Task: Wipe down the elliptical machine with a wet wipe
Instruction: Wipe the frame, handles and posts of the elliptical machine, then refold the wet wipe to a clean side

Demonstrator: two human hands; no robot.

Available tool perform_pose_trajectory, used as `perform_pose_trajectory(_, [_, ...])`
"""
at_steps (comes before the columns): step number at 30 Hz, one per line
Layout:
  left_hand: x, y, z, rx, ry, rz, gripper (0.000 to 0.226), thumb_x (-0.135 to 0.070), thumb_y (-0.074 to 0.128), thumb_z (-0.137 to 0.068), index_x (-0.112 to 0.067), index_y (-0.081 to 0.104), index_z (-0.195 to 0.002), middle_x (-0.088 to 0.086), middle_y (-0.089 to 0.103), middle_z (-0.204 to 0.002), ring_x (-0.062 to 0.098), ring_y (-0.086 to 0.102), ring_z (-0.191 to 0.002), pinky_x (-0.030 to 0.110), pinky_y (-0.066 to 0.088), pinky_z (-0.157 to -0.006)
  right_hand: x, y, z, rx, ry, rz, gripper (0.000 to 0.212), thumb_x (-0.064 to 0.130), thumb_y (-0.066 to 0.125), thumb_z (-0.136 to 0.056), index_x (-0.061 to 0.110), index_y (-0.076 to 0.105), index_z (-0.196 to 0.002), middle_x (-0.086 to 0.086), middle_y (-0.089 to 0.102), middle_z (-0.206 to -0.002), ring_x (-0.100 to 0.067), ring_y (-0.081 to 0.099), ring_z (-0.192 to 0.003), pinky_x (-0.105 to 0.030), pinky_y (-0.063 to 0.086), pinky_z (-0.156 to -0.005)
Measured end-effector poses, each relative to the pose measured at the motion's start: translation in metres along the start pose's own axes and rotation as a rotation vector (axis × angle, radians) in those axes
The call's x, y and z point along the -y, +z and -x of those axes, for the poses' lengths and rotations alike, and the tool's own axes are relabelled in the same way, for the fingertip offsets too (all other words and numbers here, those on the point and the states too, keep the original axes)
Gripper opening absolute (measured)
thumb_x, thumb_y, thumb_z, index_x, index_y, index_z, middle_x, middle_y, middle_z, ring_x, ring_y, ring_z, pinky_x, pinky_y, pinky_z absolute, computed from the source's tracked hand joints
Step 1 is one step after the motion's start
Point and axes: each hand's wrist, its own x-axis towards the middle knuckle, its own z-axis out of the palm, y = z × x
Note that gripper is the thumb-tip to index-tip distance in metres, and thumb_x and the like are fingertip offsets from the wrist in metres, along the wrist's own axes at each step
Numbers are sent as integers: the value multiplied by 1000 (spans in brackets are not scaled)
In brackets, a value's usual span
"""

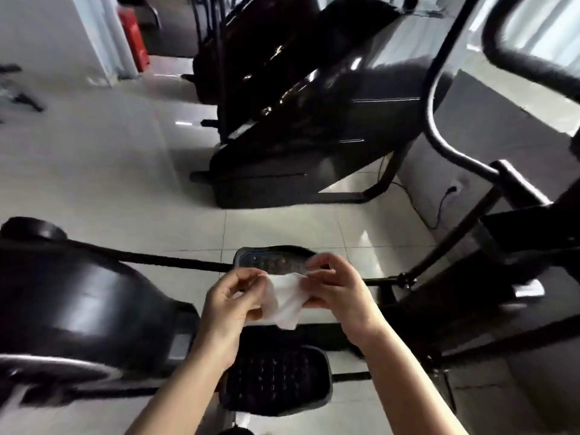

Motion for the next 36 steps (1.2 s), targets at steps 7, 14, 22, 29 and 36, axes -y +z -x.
perform_pose_trajectory(7, [-19, -107, 48, -326, 76, 81, 4, -14, 66, -86, -13, 63, -85, -7, 65, -68, 5, 61, -57, 21, 47, -45, -23, 116, -5, 441, 13, 171, 32, 11, 85, -69, 13, 60, -89, 1, 66, -81, -17, 62, -75, -36, 53, -71])
perform_pose_trajectory(14, [-43, -254, 90, -494, 11, 228, 26, -44, 62, -73, -17, 60, -70, 0, 63, -69, 12, 62, -67, 29, 49, -59, -36, 283, -3, 739, -18, 239, 23, -15, 68, -75, 4, 64, -87, 7, 66, -72, -6, 61, -68, -19, 47, -62])
perform_pose_trajectory(22, [-83, -470, 112, -512, 42, 19, 13, -21, 77, -76, -18, 71, -87, -7, 68, -73, 4, 65, -68, 14, 46, -56, -47, 510, 12, 882, -109, 346, 17, 2, 69, -85, 19, 67, -86, 16, 61, -64, 0, 53, -60, -15, 43, -59])
perform_pose_trajectory(29, [-109, -581, 123, -635, 54, 16, 16, -39, 64, -71, -23, 69, -73, -6, 65, -71, 8, 61, -67, 17, 45, -57, -52, 633, 14, 909, -140, 486, 4, 17, 71, -86, 21, 70, -88, 16, 65, -72, 3, 57, -65, -13, 44, -61])
perform_pose_trajectory(36, [-120, -644, 120, -728, 122, -176, 50, -51, 78, -51, -36, 64, -97, -13, 68, -96, 5, 65, -86, 17, 50, -71, -56, 742, -5, 1068, -108, 569, 9, 17, 71, -85, 21, 68, -92, 11, 63, -71, -1, 59, -63, -18, 47, -59])
